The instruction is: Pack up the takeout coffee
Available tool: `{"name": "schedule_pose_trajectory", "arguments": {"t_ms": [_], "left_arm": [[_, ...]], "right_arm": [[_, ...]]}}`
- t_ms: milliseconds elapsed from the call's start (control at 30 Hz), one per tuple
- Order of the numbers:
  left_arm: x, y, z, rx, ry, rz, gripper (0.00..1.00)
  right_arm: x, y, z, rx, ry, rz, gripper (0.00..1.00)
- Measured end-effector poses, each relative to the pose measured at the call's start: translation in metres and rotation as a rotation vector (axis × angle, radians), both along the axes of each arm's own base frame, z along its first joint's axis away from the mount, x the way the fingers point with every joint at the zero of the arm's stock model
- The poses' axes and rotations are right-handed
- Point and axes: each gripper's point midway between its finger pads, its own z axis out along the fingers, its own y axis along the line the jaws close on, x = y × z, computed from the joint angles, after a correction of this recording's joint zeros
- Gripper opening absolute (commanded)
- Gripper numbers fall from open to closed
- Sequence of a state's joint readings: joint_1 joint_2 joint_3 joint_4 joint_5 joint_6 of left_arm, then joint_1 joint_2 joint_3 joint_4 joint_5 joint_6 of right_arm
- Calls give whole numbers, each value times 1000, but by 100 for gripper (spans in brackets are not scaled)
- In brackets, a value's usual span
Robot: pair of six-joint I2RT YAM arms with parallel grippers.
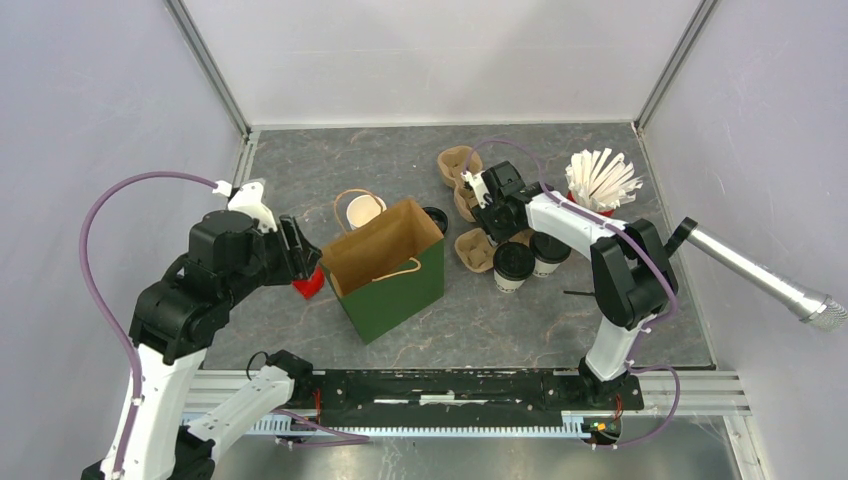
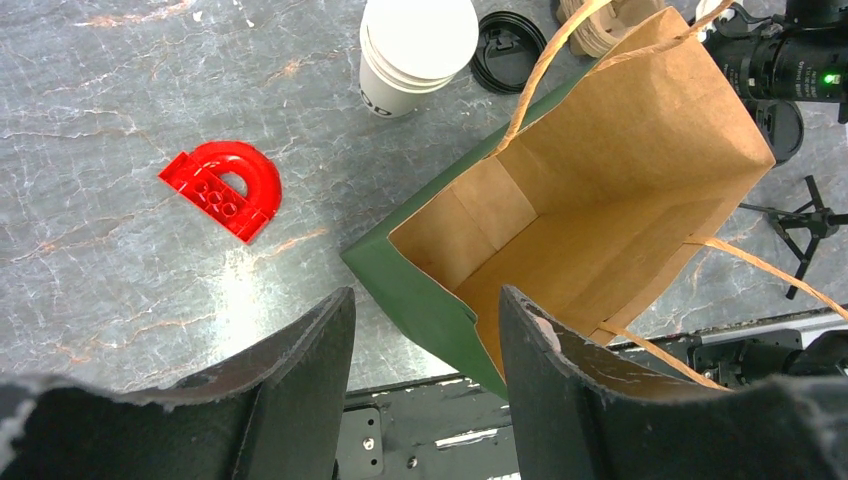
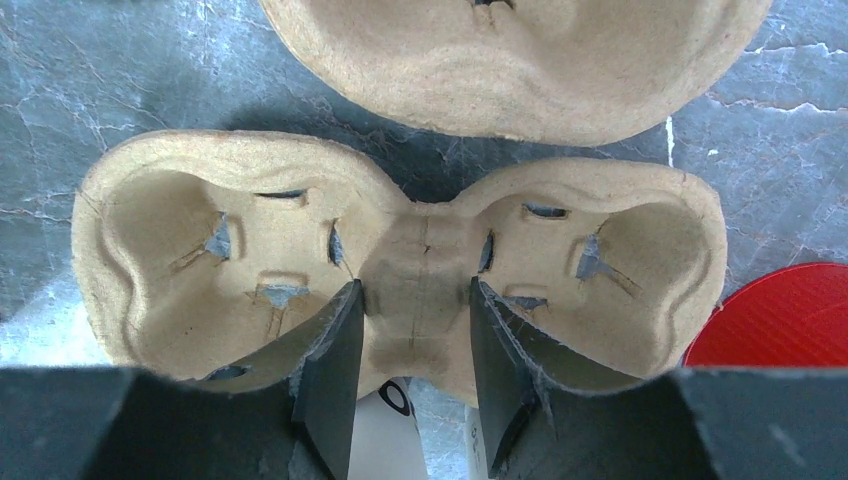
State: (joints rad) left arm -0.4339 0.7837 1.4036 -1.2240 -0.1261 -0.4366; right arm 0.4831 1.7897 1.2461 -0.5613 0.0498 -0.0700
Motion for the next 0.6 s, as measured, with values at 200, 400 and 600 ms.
{"name": "schedule_pose_trajectory", "arguments": {"t_ms": [200, 400, 600], "left_arm": [[0, 1, -3, 7, 15, 4, 62], [-4, 1, -8, 2, 42, 13, 62], [-8, -4, -11, -37, 75, 19, 64]], "right_arm": [[1, 0, 2, 0, -5, 0, 41], [2, 1, 23, 22, -38, -1, 41], [2, 7, 63, 92, -108, -6, 40]]}}
